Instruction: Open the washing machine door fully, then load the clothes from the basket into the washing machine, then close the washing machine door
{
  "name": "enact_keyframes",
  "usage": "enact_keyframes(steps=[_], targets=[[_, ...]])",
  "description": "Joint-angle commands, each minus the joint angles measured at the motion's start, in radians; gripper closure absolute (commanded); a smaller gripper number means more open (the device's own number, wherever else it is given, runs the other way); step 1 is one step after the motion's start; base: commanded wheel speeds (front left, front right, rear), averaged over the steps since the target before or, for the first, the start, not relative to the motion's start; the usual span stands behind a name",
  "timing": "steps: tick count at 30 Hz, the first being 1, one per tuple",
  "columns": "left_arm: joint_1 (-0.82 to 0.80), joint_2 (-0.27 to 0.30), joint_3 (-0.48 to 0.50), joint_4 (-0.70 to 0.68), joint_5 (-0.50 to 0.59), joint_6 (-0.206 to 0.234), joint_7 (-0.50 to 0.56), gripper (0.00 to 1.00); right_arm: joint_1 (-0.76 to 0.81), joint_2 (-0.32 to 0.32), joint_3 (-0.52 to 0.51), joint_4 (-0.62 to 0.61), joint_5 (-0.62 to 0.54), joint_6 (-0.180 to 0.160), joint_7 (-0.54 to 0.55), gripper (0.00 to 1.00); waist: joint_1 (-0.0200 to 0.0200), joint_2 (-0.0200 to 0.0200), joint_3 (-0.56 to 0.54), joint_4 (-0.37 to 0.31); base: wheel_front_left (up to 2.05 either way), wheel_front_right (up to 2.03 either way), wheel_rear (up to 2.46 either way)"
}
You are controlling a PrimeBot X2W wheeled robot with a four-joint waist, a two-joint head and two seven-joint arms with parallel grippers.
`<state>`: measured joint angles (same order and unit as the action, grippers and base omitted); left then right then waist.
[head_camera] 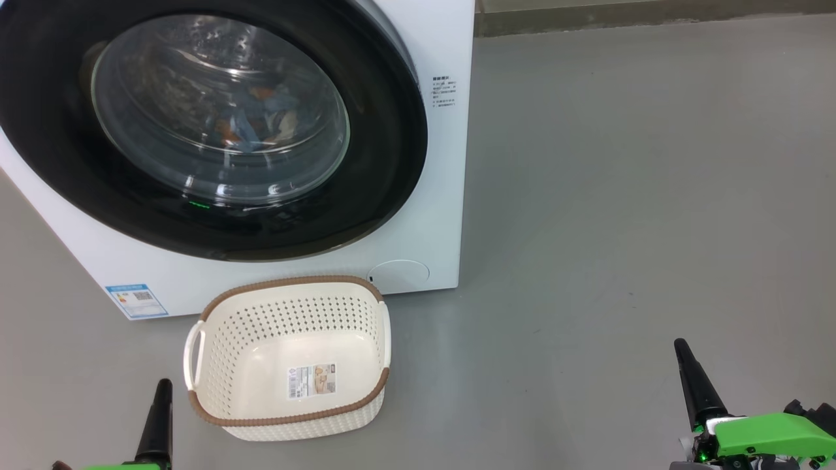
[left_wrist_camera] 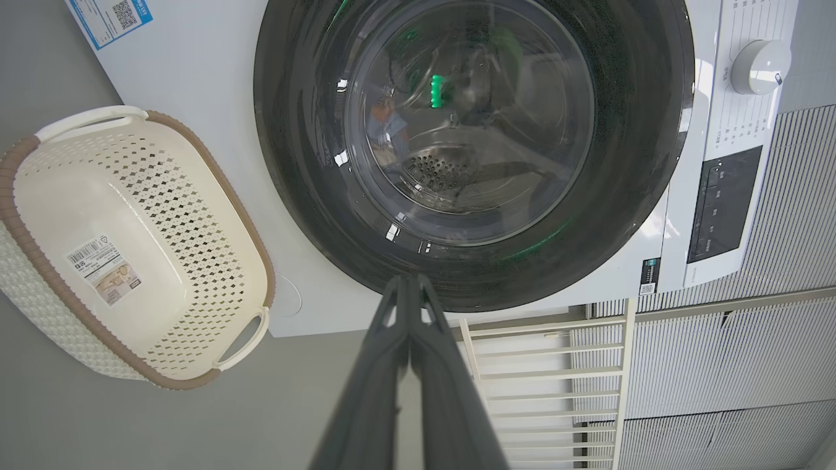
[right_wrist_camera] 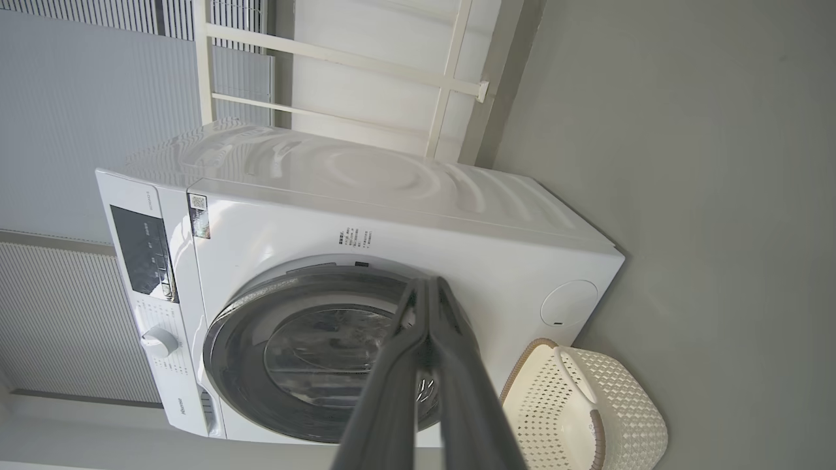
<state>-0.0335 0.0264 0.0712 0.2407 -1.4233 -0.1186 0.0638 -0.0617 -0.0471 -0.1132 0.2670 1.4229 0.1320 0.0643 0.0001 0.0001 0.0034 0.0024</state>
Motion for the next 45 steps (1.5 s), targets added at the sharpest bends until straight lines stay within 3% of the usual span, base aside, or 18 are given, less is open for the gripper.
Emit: enact_keyframes(steps=[1,15,45], targets=[[-0.047,0.021,0.033,-0.015,-0.025,-0.008,0.009,1.0,-0.04,-0.004,0.014,-0.024,0.028,-0.001,0.009,1.0,-0.0001,-0.0001,0.0,0.0,0.0,0.0,0.0],[-0.075,0.024,0.042,0.005,-0.186,-0.012,0.049,1.0,-0.046,-0.003,-0.002,-0.022,0.185,-0.001,0.05,1.0,-0.0001,-0.0001,0.0,-0.002,0.0,0.0,0.0],[-0.075,0.024,0.042,0.005,-0.186,-0.012,0.049,1.0,-0.046,-0.003,-0.002,-0.022,0.185,-0.001,0.05,1.0,-0.0001,-0.0001,0.0,-0.002,0.0,0.0,0.0]])
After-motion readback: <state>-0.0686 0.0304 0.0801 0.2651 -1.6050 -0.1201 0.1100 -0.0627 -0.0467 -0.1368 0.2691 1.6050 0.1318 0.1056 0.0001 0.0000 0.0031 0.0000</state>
